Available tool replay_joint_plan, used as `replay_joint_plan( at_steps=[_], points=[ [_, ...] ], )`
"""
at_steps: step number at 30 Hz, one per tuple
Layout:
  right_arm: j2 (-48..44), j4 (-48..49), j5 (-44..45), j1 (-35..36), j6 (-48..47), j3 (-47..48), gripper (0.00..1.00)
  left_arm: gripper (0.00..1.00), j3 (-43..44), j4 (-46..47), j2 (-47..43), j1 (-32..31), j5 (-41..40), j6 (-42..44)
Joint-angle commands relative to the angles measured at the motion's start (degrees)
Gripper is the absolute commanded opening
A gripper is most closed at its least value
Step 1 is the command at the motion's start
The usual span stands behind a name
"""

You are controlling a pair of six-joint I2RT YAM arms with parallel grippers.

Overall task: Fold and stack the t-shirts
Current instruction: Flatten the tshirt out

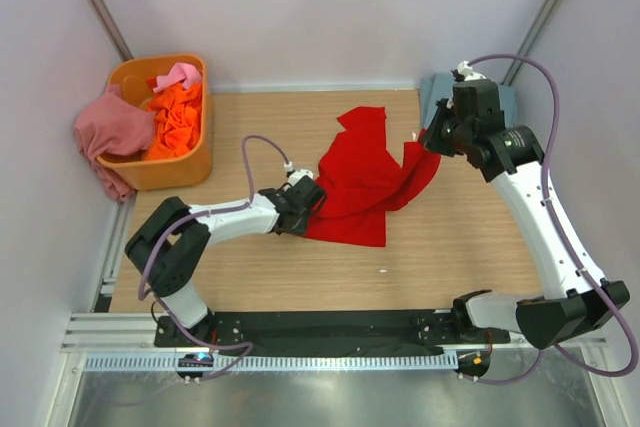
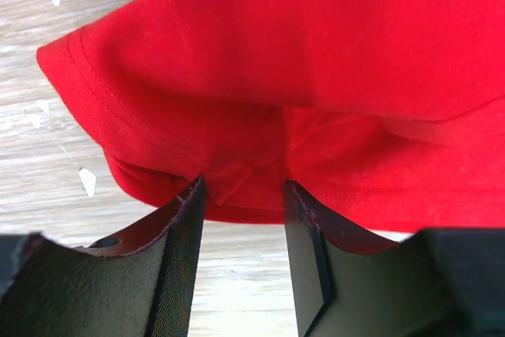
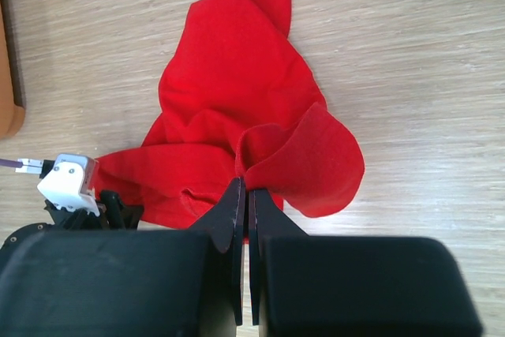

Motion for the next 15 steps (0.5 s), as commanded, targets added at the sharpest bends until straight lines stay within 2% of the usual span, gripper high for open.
replay_joint_plan(
  at_steps=[1,15],
  points=[
    [0.22,2.69,-0.12,0.16,-0.59,-0.46,0.01,0.46,2.83,3.68,0.49,-0.01,-2.90,1.06],
    [1.36,3.39,-0.12,0.16,-0.76,-1.69,0.01,0.51,3.80,1.75,-2.14,-0.01,-7.21,3.17]
  ],
)
